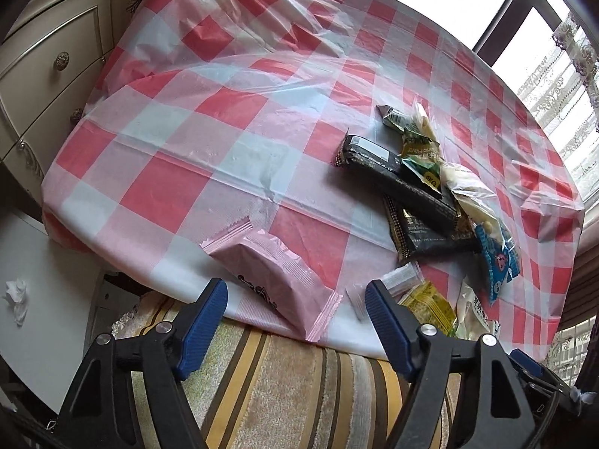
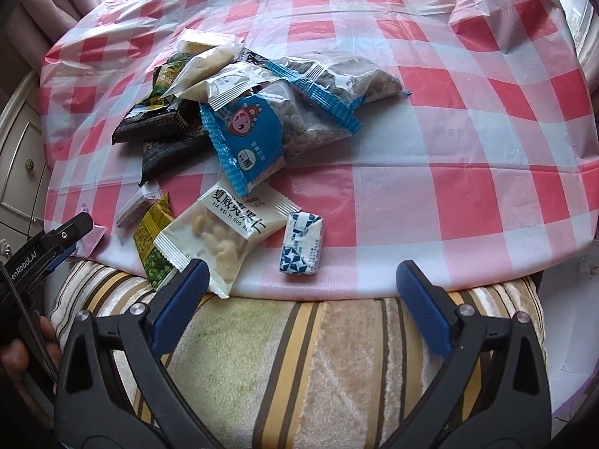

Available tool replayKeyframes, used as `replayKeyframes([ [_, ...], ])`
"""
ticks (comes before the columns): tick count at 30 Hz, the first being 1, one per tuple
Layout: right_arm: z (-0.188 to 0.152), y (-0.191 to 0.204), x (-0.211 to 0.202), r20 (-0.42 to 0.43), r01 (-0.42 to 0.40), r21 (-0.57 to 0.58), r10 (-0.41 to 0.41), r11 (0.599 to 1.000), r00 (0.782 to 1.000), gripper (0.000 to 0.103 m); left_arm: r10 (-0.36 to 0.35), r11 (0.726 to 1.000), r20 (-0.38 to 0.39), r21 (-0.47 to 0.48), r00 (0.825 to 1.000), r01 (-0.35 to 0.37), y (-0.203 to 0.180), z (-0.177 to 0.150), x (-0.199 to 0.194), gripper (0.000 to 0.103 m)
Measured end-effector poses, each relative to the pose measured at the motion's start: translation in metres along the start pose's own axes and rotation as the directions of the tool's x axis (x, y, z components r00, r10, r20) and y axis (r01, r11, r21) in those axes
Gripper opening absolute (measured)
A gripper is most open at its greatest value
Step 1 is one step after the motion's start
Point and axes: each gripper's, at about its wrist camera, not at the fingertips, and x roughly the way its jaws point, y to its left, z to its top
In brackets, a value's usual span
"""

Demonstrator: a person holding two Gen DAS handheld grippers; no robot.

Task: Organize snacks
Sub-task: 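Grasp the pink wrapper with the left tool while the right tool grasps the small white-blue candy, then carry both snacks to the white box and open both tools to drop them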

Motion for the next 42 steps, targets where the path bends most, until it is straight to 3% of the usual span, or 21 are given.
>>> replayKeyframes([
  [2, 0.003, -0.001, 0.007, -0.024, 0.004, 0.003, -0.004, 1.000, 1.000, 0.086, 0.006, 1.000, -0.017, -0.005, 1.000, -0.006, -0.001, 0.005, 0.007, 0.068],
  [7, 0.008, -0.008, 0.008, -0.015, 0.012, 0.031, -0.012, 0.999, 1.000, 0.079, 0.024, 0.999, -0.033, 0.028, 0.999, -0.023, -0.008, 0.012, 0.019, 0.053],
  [9, 0.008, -0.017, 0.004, -0.011, 0.006, 0.049, -0.005, 0.999, 1.000, 0.073, 0.042, 0.998, -0.027, 0.052, 0.999, -0.040, -0.013, 0.013, 0.021, 0.039],
  [12, 0.009, -0.027, 0.000, 0.000, -0.006, 0.077, 0.006, 0.997, 1.000, 0.072, 0.050, 0.996, -0.025, 0.076, 0.998, -0.048, -0.017, 0.014, 0.023, 0.029],
  [16, 0.009, -0.035, -0.007, 0.012, 0.002, 0.110, -0.004, 0.994, 1.000, 0.071, 0.049, 0.995, -0.024, 0.092, 0.999, -0.046, -0.019, 0.014, 0.024, 0.027],
  [18, 0.011, -0.033, 0.000, -0.018, 0.005, 0.090, -0.004, 0.996, 1.000, 0.062, 0.047, 0.994, -0.023, 0.097, 0.999, -0.044, -0.020, 0.013, 0.024, 0.025],
  [25, 0.010, -0.020, 0.003, -0.009, 0.055, 0.045, -0.054, 0.997, 0.998, 0.042, 0.025, 0.992, -0.009, 0.122, 1.000, -0.024, -0.025, 0.009, 0.020, 0.020],
  [28, 0.012, -0.005, 0.007, -0.006, 0.043, 0.001, -0.043, 0.999, 0.999, 0.024, 0.017, 0.989, 0.015, 0.147, 1.000, -0.019, -0.031, 0.008, 0.014, 0.019],
  [35, 0.004, -0.009, -0.002, 0.028, -0.061, 0.022, 0.060, 0.998, 0.998, 0.024, 0.003, 0.977, 0.065, 0.213, 0.998, -0.017, -0.046, 0.008, -0.002, 0.018],
  [42, 0.002, -0.036, -0.032, 0.104, -0.125, 0.073, 0.117, 0.990, 0.988, 0.024, -0.074, 0.953, 0.066, 0.300, 0.995, 0.051, -0.088, -0.004, -0.020, 0.018],
])
